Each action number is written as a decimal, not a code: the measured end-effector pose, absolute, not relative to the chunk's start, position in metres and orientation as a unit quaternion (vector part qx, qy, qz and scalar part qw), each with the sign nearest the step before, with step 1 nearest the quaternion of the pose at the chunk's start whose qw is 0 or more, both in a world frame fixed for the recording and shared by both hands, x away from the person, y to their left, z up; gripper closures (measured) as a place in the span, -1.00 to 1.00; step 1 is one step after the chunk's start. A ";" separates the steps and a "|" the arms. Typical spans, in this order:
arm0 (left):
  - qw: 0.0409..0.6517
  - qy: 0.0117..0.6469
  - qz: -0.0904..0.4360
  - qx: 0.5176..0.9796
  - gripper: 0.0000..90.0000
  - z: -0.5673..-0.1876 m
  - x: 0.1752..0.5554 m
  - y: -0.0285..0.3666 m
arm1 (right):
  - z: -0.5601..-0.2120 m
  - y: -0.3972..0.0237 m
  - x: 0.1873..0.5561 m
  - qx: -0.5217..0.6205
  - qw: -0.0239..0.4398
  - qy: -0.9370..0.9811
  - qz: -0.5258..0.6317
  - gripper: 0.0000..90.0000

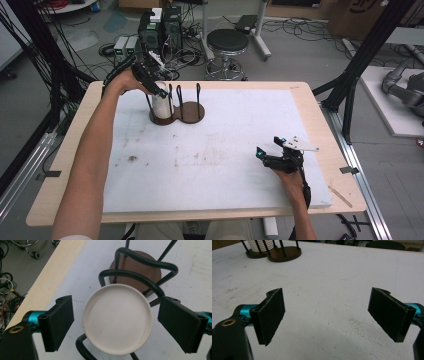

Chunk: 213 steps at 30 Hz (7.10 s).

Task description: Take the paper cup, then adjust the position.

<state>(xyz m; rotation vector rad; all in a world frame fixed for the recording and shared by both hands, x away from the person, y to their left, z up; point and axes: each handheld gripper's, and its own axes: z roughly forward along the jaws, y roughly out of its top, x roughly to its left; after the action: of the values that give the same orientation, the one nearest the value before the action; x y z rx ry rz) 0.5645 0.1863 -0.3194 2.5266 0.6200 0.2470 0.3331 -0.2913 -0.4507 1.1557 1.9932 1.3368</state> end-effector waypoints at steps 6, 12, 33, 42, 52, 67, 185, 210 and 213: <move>0.239 0.243 0.090 0.936 -0.65 -0.321 0.566 0.184 | -0.451 -0.291 0.333 0.420 0.237 0.727 0.489 -0.68; 0.235 0.248 0.092 0.935 -0.54 -0.321 0.566 0.186 | -0.451 -0.292 0.333 0.420 0.238 0.726 0.489 -0.68; 0.230 0.241 0.089 0.939 -0.28 -0.321 0.564 0.186 | -0.451 -0.291 0.333 0.421 0.237 0.727 0.488 -0.68; 0.234 0.243 0.090 0.937 -0.26 -0.318 0.562 0.188 | -0.451 -0.291 0.333 0.422 0.236 0.727 0.487 -0.68; 0.239 0.245 0.096 0.935 -0.25 -0.310 0.559 0.189 | -0.451 -0.291 0.334 0.420 0.238 0.729 0.485 -0.68; 0.279 0.254 0.123 0.918 -0.20 -0.268 0.545 0.200 | -0.451 -0.291 0.333 0.419 0.241 0.728 0.486 -0.68; 0.621 0.122 0.080 0.770 -0.21 -0.365 0.339 0.208 | -0.451 -0.290 0.333 0.416 0.240 0.732 0.483 -0.68; 0.623 0.116 0.058 0.771 -0.21 -0.374 0.347 0.192 | -0.416 -0.268 0.339 0.284 0.134 0.797 0.516 -0.68; 0.622 0.116 0.058 0.772 -0.21 -0.376 0.347 0.188 | -0.403 -0.260 0.342 0.255 0.122 0.802 0.527 -0.67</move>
<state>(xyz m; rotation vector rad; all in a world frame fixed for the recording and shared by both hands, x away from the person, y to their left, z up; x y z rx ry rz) 0.3469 0.1881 -0.3756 1.7744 0.2668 0.1323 0.3418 -0.2597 -0.4033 0.7441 2.3389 1.5371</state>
